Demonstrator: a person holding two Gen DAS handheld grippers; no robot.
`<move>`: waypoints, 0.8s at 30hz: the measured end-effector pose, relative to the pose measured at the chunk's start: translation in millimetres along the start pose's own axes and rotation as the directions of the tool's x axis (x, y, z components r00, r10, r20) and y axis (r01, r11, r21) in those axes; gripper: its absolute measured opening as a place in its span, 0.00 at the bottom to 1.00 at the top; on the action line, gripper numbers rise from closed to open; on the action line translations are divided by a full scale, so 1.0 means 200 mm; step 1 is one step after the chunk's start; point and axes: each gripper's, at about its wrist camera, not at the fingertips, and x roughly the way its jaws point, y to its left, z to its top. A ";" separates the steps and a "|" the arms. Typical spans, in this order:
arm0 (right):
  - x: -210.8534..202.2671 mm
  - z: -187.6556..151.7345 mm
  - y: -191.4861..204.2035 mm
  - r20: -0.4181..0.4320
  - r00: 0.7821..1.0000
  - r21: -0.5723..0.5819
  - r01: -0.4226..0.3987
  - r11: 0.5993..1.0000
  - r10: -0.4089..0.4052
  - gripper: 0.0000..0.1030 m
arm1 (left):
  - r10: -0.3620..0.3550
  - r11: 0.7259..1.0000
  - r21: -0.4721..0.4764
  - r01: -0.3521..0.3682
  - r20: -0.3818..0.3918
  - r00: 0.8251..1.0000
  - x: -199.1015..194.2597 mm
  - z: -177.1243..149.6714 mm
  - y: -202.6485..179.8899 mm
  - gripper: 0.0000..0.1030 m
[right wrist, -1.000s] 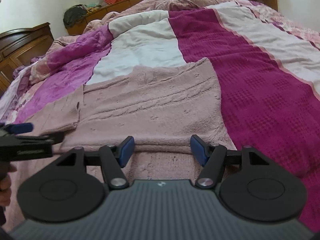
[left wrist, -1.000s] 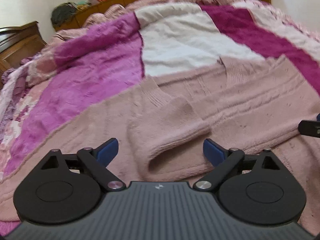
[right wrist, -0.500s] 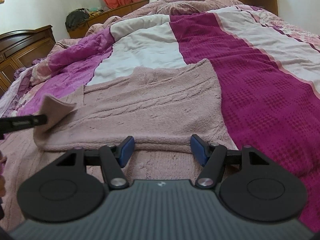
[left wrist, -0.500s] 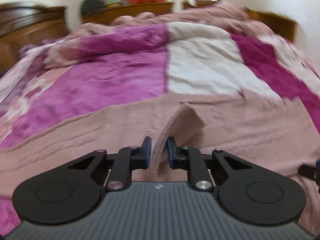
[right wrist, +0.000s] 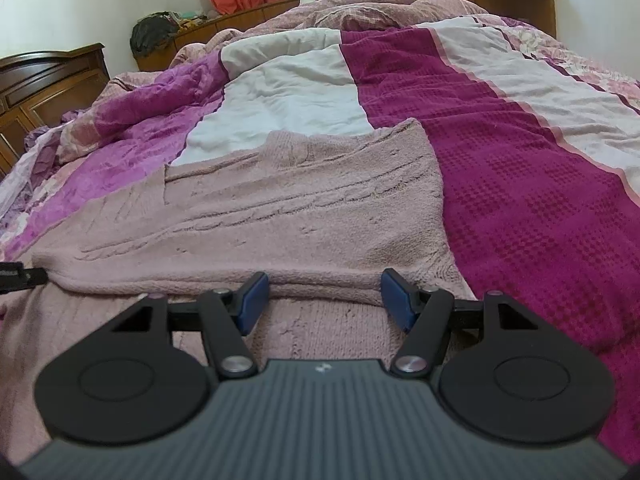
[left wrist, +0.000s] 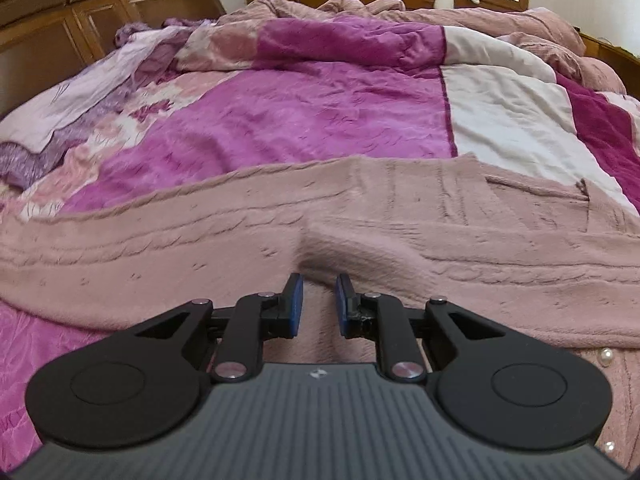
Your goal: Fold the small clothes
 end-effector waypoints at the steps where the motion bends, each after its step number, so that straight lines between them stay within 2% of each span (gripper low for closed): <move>1: 0.00 0.00 0.00 0.000 1.000 -0.002 0.000 1.000 0.000 0.63 | -0.003 1.000 -0.010 0.003 -0.004 1.000 0.00 0.00 0.02 0.21; 2: 0.00 0.00 0.00 -0.001 1.000 -0.003 0.001 1.000 -0.001 0.63 | -0.007 1.000 -0.018 0.007 -0.009 1.000 -0.01 0.00 0.03 0.21; 5: 0.00 0.00 0.01 0.000 1.000 -0.004 0.004 1.000 -0.004 0.63 | -0.048 0.997 -0.061 0.047 -0.013 0.999 -0.03 0.01 0.06 0.33; 7: 0.00 0.00 0.01 0.001 1.000 -0.006 0.005 1.000 -0.005 0.63 | -0.076 0.994 -0.081 0.077 0.012 0.997 -0.05 0.02 0.07 0.49; 10: 0.00 0.00 0.01 0.002 1.000 -0.005 0.005 1.000 -0.005 0.63 | -0.092 0.994 -0.048 0.094 0.037 0.995 -0.06 0.05 0.06 0.59; 13: 0.00 0.00 0.01 0.002 1.000 -0.003 0.003 1.000 -0.003 0.63 | -0.060 0.998 0.003 0.060 0.030 0.998 -0.01 0.07 0.04 0.60; 15: 0.00 0.00 0.01 0.003 1.000 -0.004 0.004 1.000 -0.004 0.63 | -0.041 0.999 -0.006 0.041 0.008 0.999 0.05 0.07 0.05 0.60; 16: 0.00 0.00 0.01 0.003 1.000 -0.005 0.004 1.000 -0.004 0.63 | -0.059 0.998 -0.033 0.059 -0.011 0.998 0.08 0.08 0.07 0.60; 20: 0.00 -0.01 0.01 0.003 1.000 -0.008 0.005 1.000 -0.005 0.64 | -0.183 0.977 -0.113 0.181 -0.014 0.983 0.12 0.09 0.14 0.59; 23: 0.00 -0.01 0.01 0.004 1.000 -0.009 0.006 1.000 -0.006 0.64 | -0.326 0.935 -0.147 0.323 0.007 0.945 0.08 0.10 0.18 0.56; 24: 0.00 -0.01 0.01 0.004 1.000 -0.009 0.006 1.000 -0.006 0.64 | -0.348 0.926 -0.152 0.346 0.016 0.937 0.06 0.11 0.18 0.51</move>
